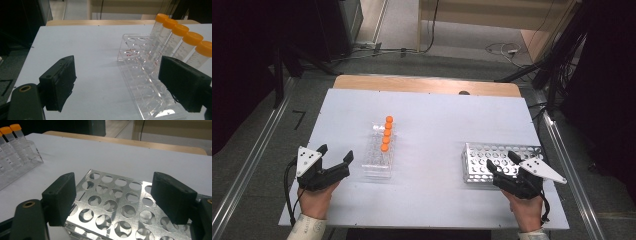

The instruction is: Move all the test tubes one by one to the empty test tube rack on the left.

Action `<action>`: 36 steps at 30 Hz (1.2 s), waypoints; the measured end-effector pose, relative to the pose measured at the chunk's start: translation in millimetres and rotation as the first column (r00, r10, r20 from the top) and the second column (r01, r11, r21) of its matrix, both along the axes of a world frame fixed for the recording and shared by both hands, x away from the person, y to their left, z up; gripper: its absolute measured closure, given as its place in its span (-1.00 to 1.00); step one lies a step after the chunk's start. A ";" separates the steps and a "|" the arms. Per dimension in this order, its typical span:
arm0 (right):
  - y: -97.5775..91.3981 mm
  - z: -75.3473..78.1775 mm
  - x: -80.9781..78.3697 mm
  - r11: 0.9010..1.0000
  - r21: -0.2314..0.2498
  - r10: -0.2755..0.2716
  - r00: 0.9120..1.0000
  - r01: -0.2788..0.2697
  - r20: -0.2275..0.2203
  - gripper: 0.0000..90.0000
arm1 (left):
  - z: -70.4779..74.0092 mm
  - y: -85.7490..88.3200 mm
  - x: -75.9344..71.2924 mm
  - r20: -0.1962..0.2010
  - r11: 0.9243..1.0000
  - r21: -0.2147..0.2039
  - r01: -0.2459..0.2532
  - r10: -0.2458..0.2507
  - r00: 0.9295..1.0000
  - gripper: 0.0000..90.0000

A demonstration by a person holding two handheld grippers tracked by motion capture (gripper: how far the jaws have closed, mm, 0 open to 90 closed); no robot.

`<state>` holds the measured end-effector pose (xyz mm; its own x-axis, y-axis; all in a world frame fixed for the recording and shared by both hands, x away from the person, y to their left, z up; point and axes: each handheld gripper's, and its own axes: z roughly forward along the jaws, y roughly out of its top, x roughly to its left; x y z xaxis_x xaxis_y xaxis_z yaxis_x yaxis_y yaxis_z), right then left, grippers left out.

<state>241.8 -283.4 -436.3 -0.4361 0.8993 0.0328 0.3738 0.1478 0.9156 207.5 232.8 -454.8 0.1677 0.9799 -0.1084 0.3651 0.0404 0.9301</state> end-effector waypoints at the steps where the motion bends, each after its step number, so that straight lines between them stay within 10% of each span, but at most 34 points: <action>1: -0.9 0.1 -0.1 1.000 -0.001 -0.002 1.000 0.002 0.000 -0.58 | 0.3 0.5 -0.7 0.000 1.000 -0.001 -0.004 0.004 1.000 -0.67; 36: -48.3 -1.4 -9.2 0.992 0.022 -0.128 0.992 0.128 0.002 -0.58 | -5.6 11.8 -11.8 -0.011 1.000 0.016 -0.025 0.026 1.000 -0.67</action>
<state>232.6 -331.8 -437.7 -0.3178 0.9467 0.0518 0.3851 0.0790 0.9195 195.6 244.7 -460.4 0.1415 0.9854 -0.0949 0.3749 0.0354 0.9264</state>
